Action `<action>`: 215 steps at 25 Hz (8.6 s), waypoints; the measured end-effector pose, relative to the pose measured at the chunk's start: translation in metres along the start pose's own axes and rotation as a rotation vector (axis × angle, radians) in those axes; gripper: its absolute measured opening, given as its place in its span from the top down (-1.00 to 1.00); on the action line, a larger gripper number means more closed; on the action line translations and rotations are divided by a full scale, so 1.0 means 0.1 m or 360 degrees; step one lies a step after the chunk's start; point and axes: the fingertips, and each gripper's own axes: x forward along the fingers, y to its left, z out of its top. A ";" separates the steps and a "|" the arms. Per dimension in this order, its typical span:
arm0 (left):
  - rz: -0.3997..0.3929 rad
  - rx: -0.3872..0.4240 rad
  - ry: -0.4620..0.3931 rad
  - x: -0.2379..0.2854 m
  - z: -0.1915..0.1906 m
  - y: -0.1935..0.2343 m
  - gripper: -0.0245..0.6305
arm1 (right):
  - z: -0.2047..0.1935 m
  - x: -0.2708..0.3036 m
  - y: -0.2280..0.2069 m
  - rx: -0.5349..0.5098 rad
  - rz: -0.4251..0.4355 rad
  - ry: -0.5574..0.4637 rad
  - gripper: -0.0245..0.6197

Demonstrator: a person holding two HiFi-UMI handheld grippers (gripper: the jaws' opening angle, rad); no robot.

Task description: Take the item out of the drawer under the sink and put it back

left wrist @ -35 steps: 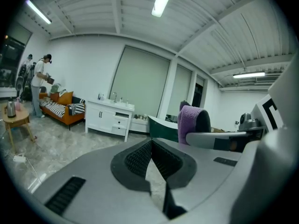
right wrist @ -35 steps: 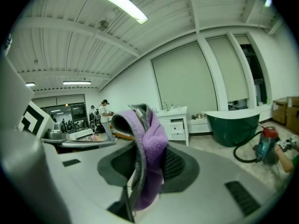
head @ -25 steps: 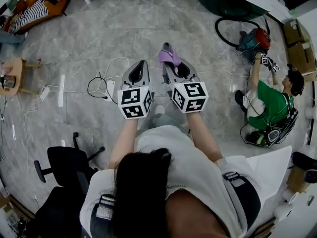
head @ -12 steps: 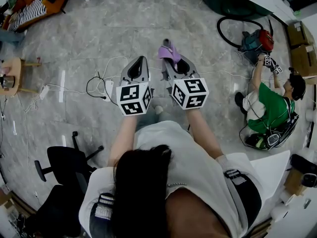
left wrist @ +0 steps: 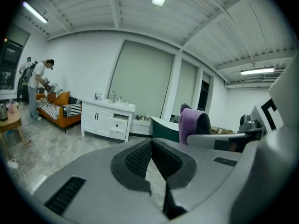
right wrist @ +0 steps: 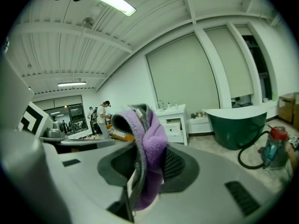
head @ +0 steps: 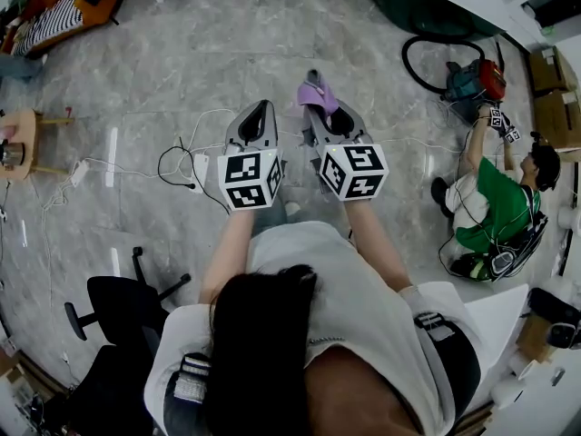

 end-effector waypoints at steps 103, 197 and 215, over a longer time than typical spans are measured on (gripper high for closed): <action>0.0221 -0.0055 0.0056 5.67 2.20 1.97 0.91 | 2.23 5.39 -2.70 0.0047 0.0179 0.0103 0.52; 0.0277 -0.0155 0.0266 8.85 3.04 5.04 0.91 | 1.91 10.06 -3.25 -0.0198 0.0037 0.0746 0.52; 0.0372 -0.0190 0.0499 9.31 2.36 5.22 0.91 | 1.08 10.73 -3.39 -0.0268 0.0126 0.1010 0.52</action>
